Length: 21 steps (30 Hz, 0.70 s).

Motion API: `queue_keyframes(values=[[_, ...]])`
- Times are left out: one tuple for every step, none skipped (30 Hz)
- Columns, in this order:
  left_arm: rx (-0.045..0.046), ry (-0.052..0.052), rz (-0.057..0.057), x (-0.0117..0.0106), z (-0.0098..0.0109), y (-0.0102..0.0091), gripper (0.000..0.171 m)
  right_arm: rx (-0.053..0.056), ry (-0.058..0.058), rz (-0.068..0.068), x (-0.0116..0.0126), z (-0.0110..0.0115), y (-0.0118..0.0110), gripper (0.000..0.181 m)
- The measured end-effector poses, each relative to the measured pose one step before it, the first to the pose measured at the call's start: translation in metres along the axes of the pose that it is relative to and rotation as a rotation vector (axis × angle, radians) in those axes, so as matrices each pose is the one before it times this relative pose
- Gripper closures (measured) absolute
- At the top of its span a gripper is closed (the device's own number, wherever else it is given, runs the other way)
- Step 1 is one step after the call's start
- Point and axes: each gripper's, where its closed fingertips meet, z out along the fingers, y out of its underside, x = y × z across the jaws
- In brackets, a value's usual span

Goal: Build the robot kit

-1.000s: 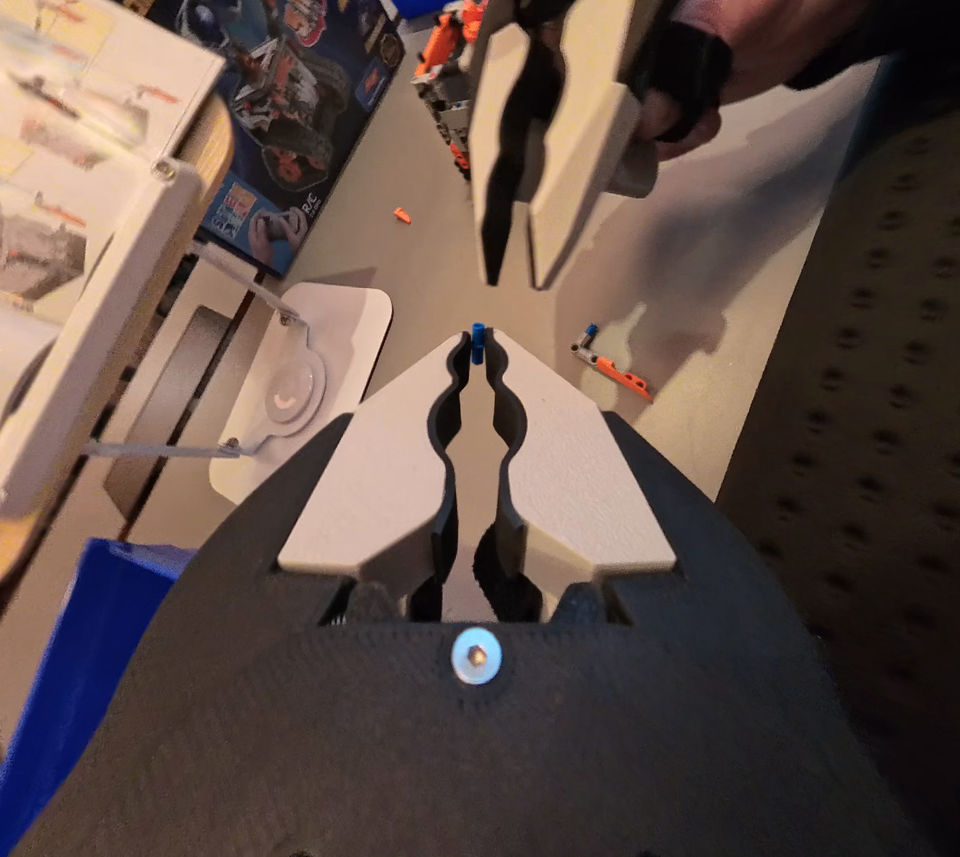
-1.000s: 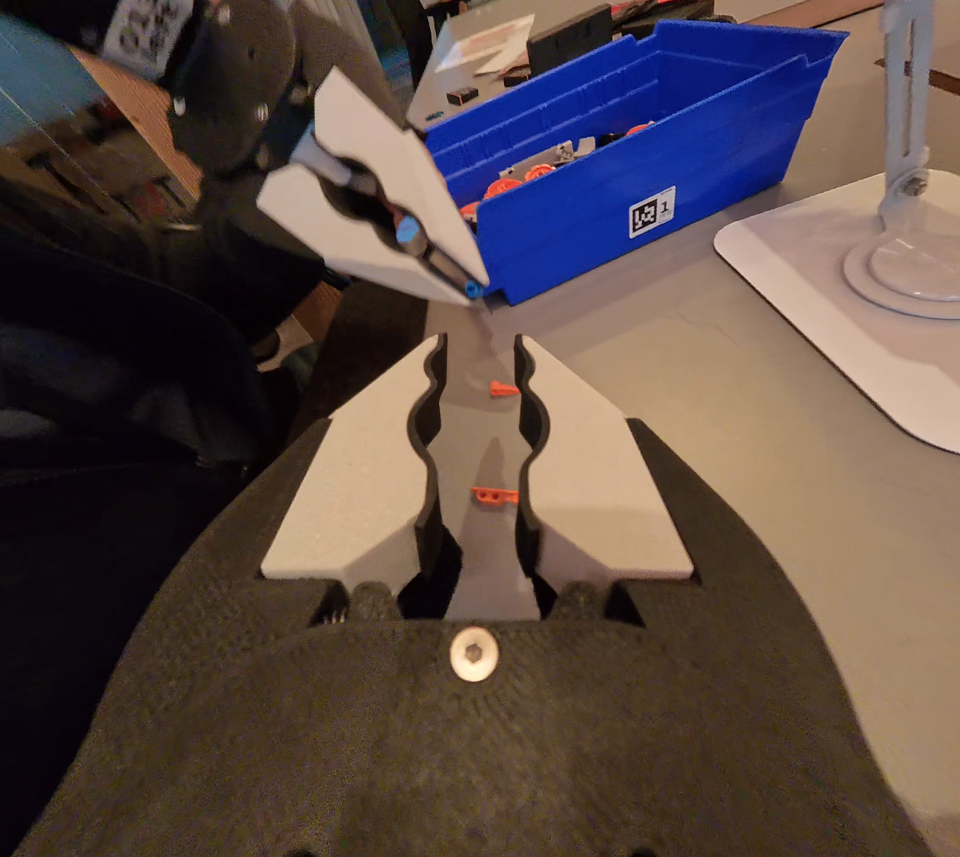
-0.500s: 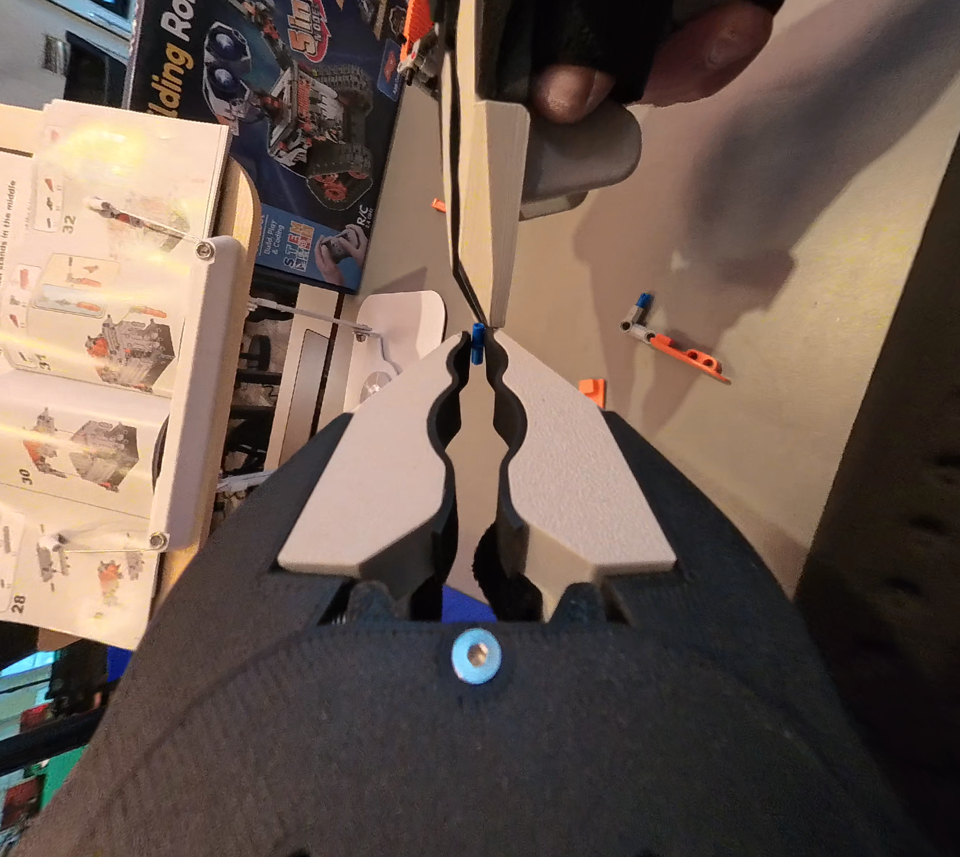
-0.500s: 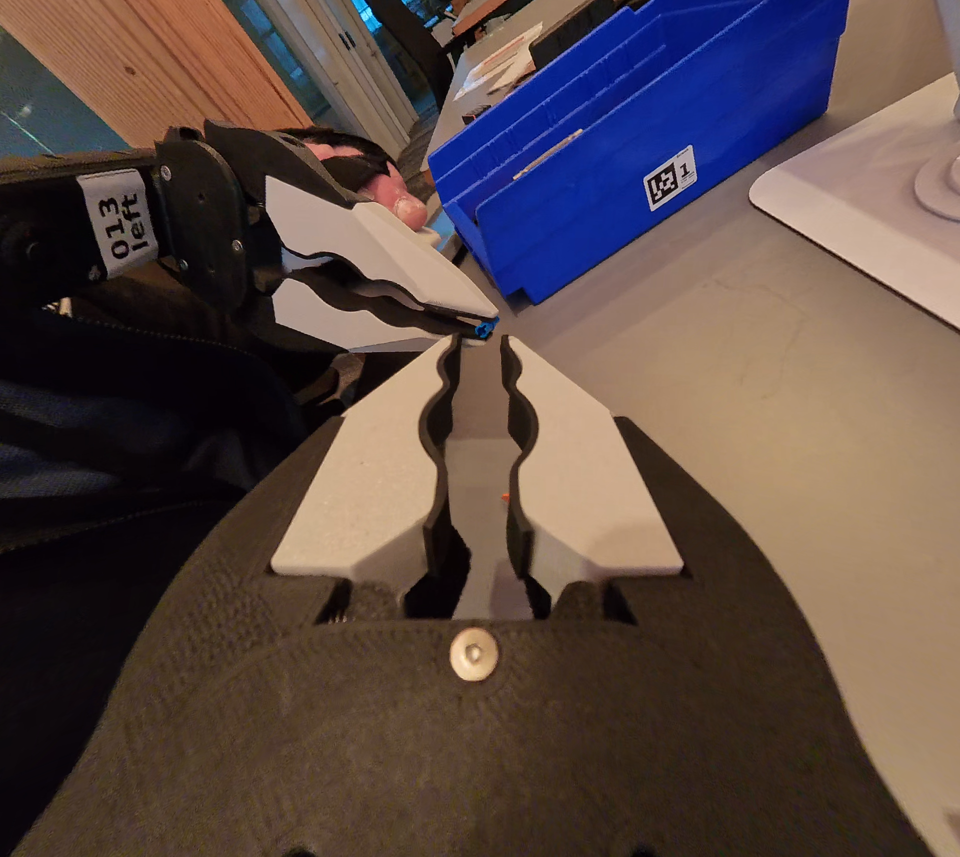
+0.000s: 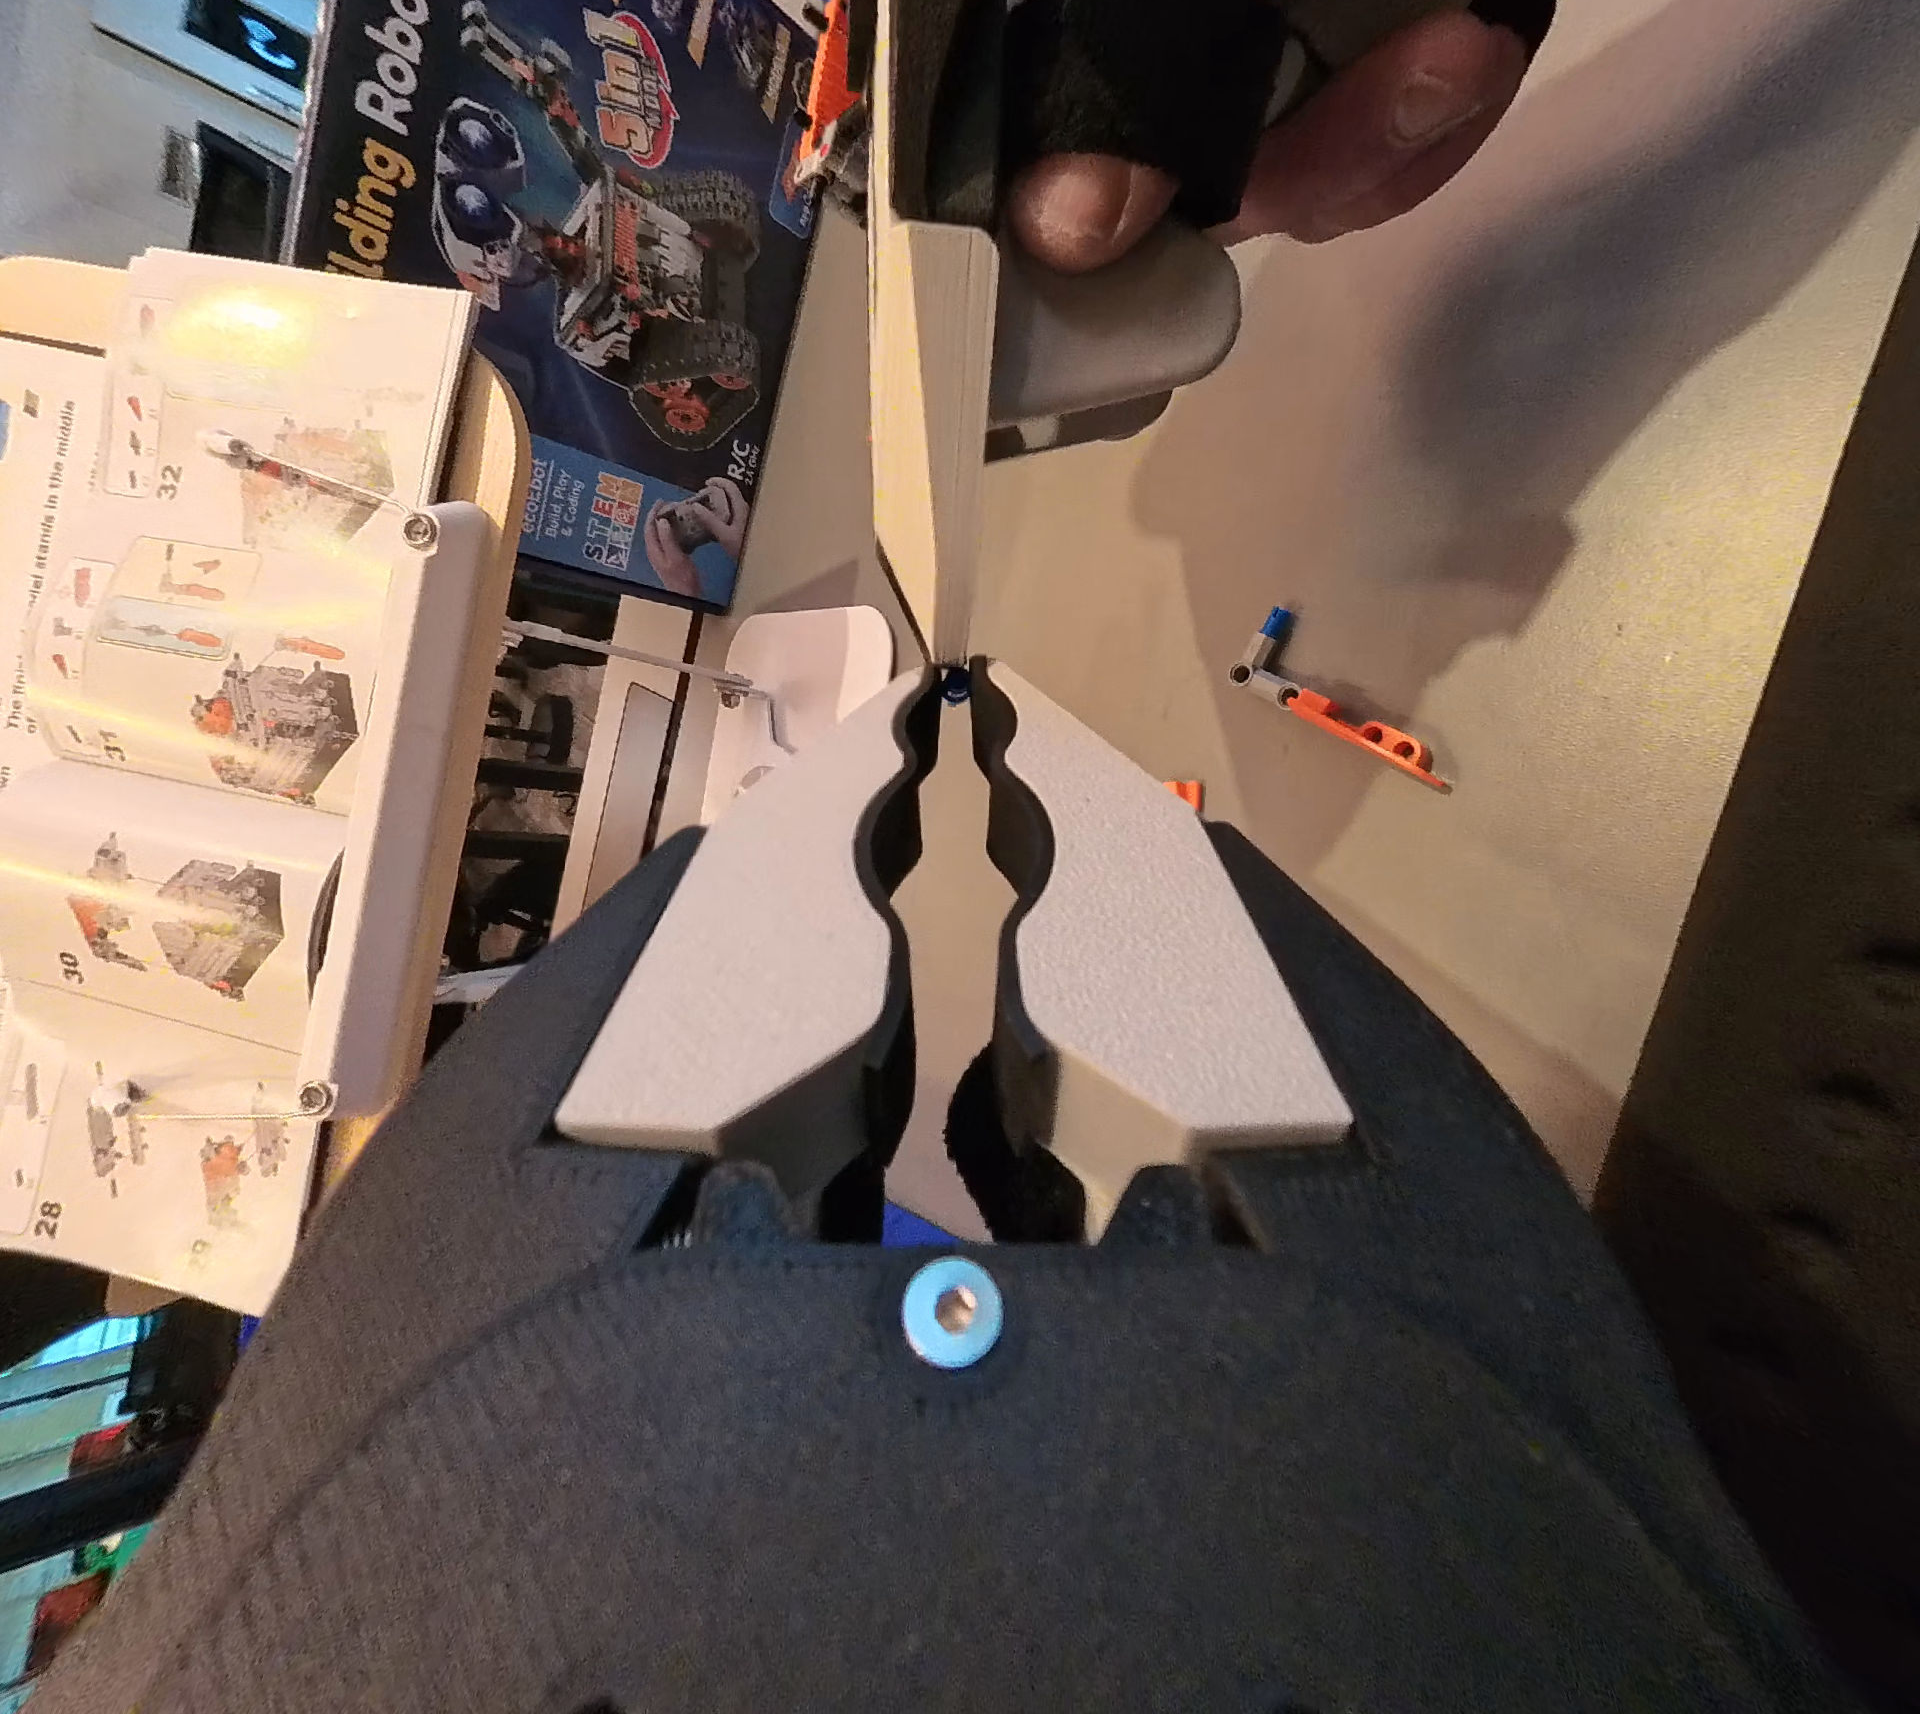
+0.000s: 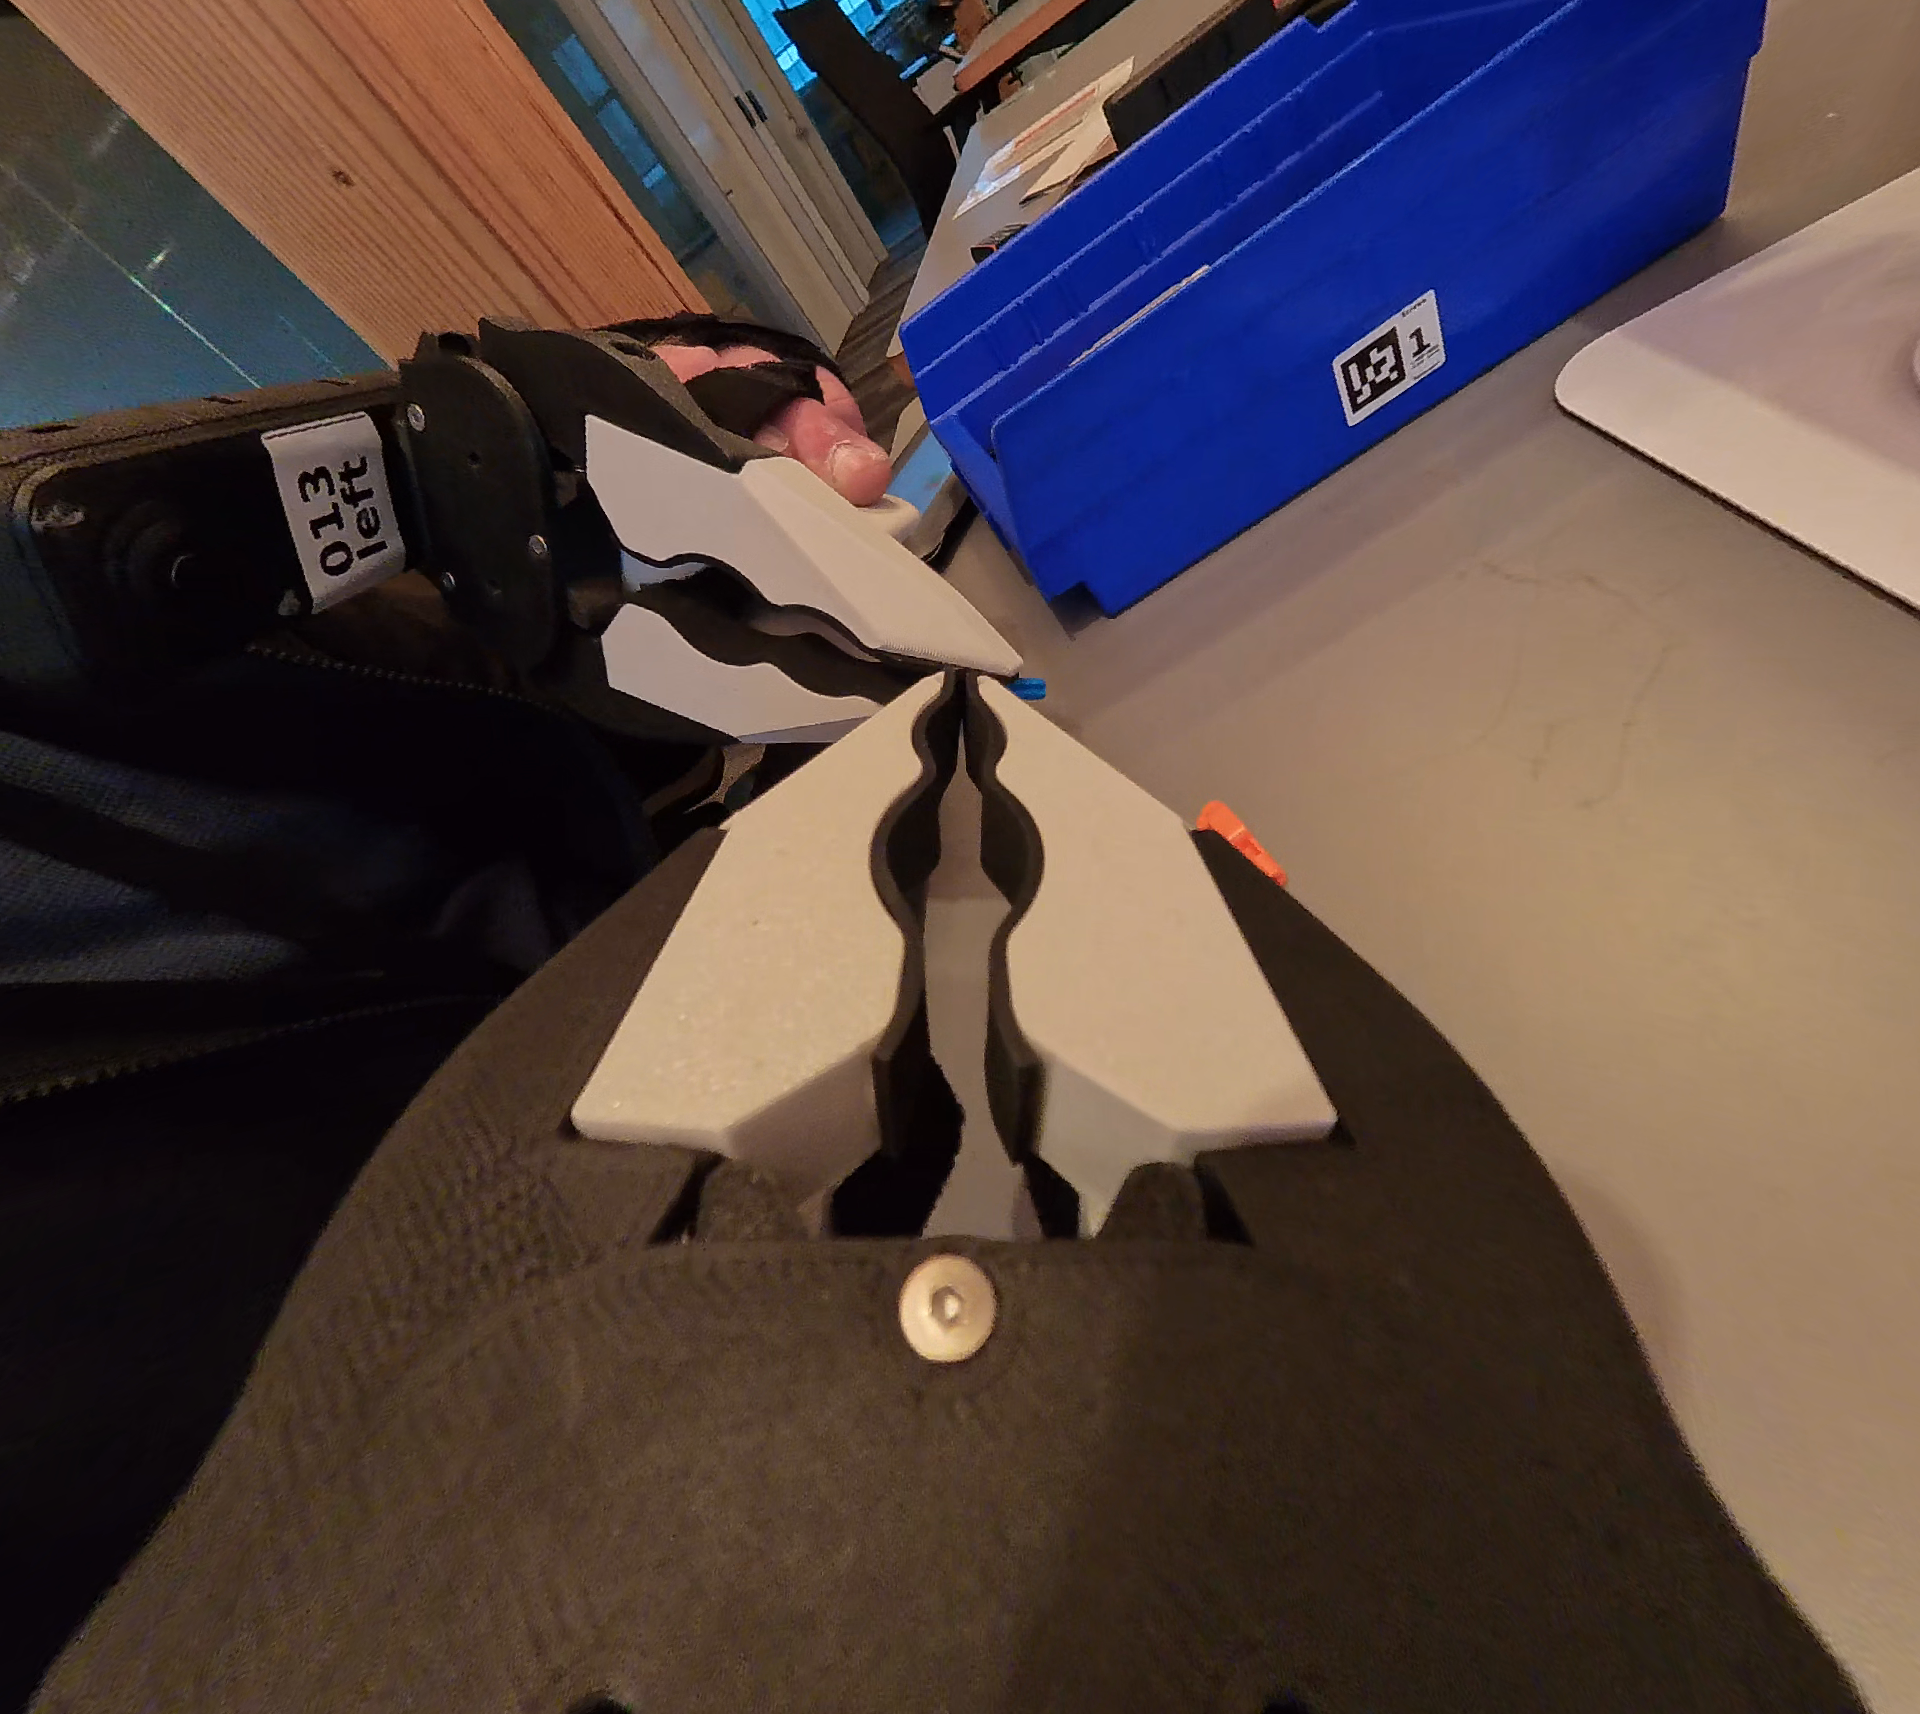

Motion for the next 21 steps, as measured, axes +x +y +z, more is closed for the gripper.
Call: queue_keyframes(values=[[0.00561,0.0004,-0.0072,-0.00039,0.00013,-0.00048,0.168,0.0026,0.0023,-0.0036,0.00004,-0.00020,-0.00033,0.181],[0.00297,0.0026,-0.0066,0.00007,0.00019,-0.00007,0.168,-0.0009,0.0026,-0.0048,0.00017,-0.00013,0.00011,0.181],[0.00361,-0.0021,0.0001,-0.00014,0.00023,-0.00010,0.168,0.0004,0.0007,-0.0018,0.00015,-0.00022,-0.00020,0.181],[0.00351,-0.0030,-0.0017,-0.00018,0.00020,-0.00022,0.168,0.0004,-0.0002,0.0006,0.00025,-0.00015,0.00001,0.181],[0.00178,0.0022,-0.0051,0.00033,0.00037,0.00024,0.168,-0.0007,-0.0007,0.0015,0.00038,0.00004,0.00020,0.181],[0.00324,0.0002,-0.0038,-0.00009,0.00020,0.00016,0.168,0.0022,-0.0009,0.0017,0.00031,-0.00016,-0.00012,0.181],[0.00405,-0.0039,-0.0048,-0.00065,0.00010,-0.00014,0.168,0.0048,0.0023,-0.0003,0.00062,-0.00048,-0.00059,0.181],[0.00818,0.0015,-0.0100,-0.00037,-0.00014,-0.00082,0.168,0.0015,0.0023,-0.0013,0.00060,-0.00065,-0.00032,0.181],[0.00881,0.0049,-0.0155,-0.00022,-0.00008,-0.00092,0.168,0.0036,0.0023,0.0006,0.00059,-0.00076,-0.00065,0.181],[0.00920,-0.0001,-0.0133,-0.00095,-0.00012,-0.00073,0.168,0.0083,0.0016,0.0021,0.00062,-0.00112,-0.00121,0.181],[0.00800,-0.0011,-0.0125,-0.00107,-0.00003,-0.00049,0.168,0.0071,-0.0009,0.0021,0.00019,-0.00099,-0.00116,0.181],[0.00605,0.0032,-0.0140,-0.00066,0.00023,-0.00001,0.168,0.0031,0.0022,0.0019,0.00074,-0.00090,-0.00073,0.181],[0.00521,0.0021,-0.0125,-0.00070,0.00032,0.00002,0.168,0.0019,0.0031,0.0040,0.00117,-0.00073,-0.00040,0.177],[0.00622,-0.0018,-0.0080,-0.00085,0.00025,-0.00002,0.168,0.0057,0.0010,0.0060,0.00094,-0.00093,-0.00087,0.174],[0.00457,-0.0015,-0.0058,-0.00064,0.00023,0.00007,0.168,0.0074,0.0002,0.0046,0.00075,-0.00088,-0.00114,0.172],[0.00351,0.0029,-0.0078,-0.00005,0.00041,0.00021,0.168,0.0038,0.0006,0.0016,0.00051,-0.00080,-0.00072,0.171],[0.00488,-0.0004,-0.0103,-0.00048,0.00041,-0.00010,0.168,0.0006,-0.0008,0.0008,0.00023,-0.00054,-0.00025,0.169],[0.00532,-0.0035,-0.0119,-0.00082,0.00031,-0.00024,0.168,0.0016,-0.0022,0.0007,-0.00015,-0.00032,-0.00041,0.168],[0.00567,0.0017,-0.0113,-0.00009,0.00013,-0.00037,0.168,0.0021,-0.0031,0.0002,-0.00037,-0.00021,-0.00030,0.168],[0.00751,0.0066,-0.0101,0.00072,0.00015,-0.00080,0.168,0.0009,-0.0013,-0.0001,-0.00026,-0.00018,-0.00029,0.167],[0.00839,0.0038,-0.0087,0.00033,0.00004,-0.00094,0.168,0.0013,0.0004,-0.0006,0.00002,-0.00015,-0.00035,0.167]])
